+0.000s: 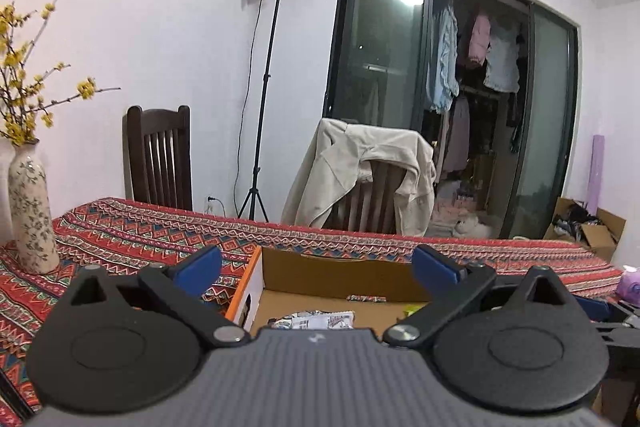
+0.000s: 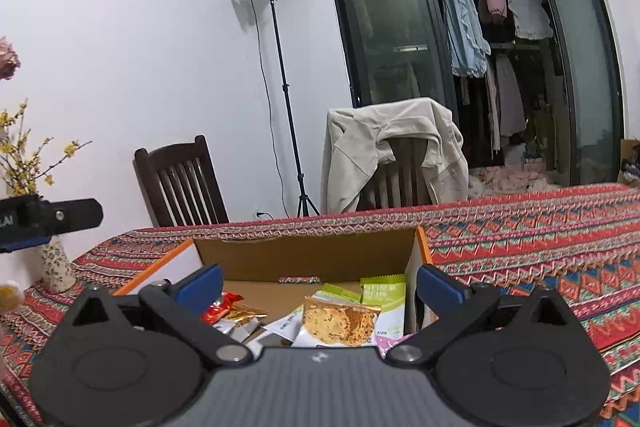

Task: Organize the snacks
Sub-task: 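Withdraw both tools from the box toward the remaining snacks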

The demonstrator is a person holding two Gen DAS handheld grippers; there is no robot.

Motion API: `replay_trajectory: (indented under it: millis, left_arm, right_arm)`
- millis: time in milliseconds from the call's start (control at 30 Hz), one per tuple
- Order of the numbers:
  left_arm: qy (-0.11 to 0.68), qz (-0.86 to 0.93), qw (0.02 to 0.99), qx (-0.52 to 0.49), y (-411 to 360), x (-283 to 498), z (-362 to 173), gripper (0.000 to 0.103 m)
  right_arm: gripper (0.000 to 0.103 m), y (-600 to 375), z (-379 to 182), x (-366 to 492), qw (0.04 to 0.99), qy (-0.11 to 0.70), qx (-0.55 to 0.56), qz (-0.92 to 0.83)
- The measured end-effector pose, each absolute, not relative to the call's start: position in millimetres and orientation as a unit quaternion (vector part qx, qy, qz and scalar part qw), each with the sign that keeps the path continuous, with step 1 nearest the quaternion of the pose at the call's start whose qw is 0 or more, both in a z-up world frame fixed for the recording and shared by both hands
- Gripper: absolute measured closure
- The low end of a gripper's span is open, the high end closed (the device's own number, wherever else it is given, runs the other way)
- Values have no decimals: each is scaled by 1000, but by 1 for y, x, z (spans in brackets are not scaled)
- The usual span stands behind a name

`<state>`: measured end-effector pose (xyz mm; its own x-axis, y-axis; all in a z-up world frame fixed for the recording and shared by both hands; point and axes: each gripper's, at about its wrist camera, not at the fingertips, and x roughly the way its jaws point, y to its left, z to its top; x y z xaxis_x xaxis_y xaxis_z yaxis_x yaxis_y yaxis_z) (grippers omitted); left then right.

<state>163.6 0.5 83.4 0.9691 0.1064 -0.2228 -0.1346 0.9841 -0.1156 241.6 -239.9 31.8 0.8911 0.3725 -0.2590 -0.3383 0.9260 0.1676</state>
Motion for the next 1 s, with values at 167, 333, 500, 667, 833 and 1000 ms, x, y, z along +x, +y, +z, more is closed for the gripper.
replay_trajectory:
  millis: [167, 333, 500, 667, 833, 1000]
  left_arm:
    - [110, 62, 991, -53, 5, 137, 82, 0]
    - [126, 66, 989, -47, 18, 111, 67, 0]
    - [160, 81, 983, -50, 32, 94, 42, 0]
    - [187, 86, 977, -58, 46, 73, 17, 0]
    - [201, 84, 974, -60, 50, 56, 3, 0]
    - [209, 76, 973, -65, 45, 53, -6, 0]
  right_arm:
    - [0, -243, 48, 209, 973, 132, 45, 186]
    - [0, -244, 45, 179, 972, 144, 24, 184]
    - [0, -246, 27, 157, 969, 169, 12, 181]
    - [0, -251, 4, 138, 961, 197, 13, 192]
    - [0, -255, -10, 125, 956, 218, 17, 195]
    - [0, -249, -14, 118, 953, 228, 12, 198]
